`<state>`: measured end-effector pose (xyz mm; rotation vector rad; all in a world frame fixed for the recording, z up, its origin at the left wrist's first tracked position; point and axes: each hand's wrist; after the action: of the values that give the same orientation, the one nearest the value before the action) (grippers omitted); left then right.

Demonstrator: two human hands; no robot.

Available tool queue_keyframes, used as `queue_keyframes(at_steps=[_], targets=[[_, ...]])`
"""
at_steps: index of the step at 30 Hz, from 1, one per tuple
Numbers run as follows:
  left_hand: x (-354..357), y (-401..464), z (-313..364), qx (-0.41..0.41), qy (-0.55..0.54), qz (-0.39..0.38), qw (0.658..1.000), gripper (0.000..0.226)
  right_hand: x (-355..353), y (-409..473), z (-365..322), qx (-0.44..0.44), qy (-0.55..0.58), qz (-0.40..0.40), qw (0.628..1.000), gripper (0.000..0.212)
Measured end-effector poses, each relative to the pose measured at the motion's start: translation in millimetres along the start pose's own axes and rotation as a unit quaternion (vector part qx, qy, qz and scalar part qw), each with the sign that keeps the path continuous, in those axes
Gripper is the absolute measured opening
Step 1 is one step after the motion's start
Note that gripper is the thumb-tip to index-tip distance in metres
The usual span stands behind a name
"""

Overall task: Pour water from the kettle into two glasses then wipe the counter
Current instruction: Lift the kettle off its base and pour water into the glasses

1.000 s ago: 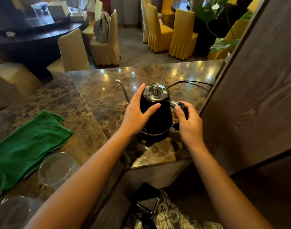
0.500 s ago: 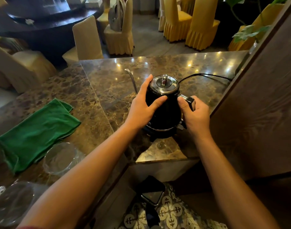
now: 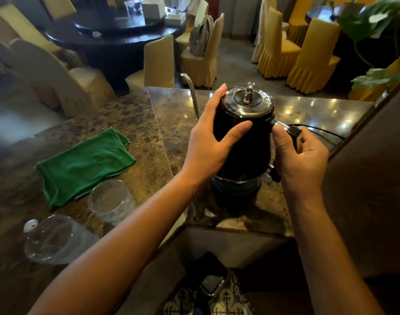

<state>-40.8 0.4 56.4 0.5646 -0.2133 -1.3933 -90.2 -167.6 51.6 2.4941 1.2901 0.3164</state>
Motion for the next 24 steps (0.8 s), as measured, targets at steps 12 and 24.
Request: queue_keyframes(at_steps=[12, 24], targets=[[-96.8, -26.0, 20.0, 0.062, 0.068, 0.001, 0.996, 0.075, 23.0, -51.1, -45.5, -0.004, 0.015, -0.066, 0.998, 0.039], [-158.8, -78.5, 35.0, 0.048, 0.04, -0.009, 0.998, 0.077, 22.4, -130.3, -72.3, -0.023, -0.003, -0.033, 0.999, 0.063]])
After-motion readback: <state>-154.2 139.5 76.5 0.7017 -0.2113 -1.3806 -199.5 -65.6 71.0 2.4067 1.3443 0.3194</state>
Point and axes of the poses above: each hand's wrist, its own y-axis towards the middle knuckle, its own x-axis out of the palm, z = x × y, and after that the axes turned 11 degrees about z, right-handed
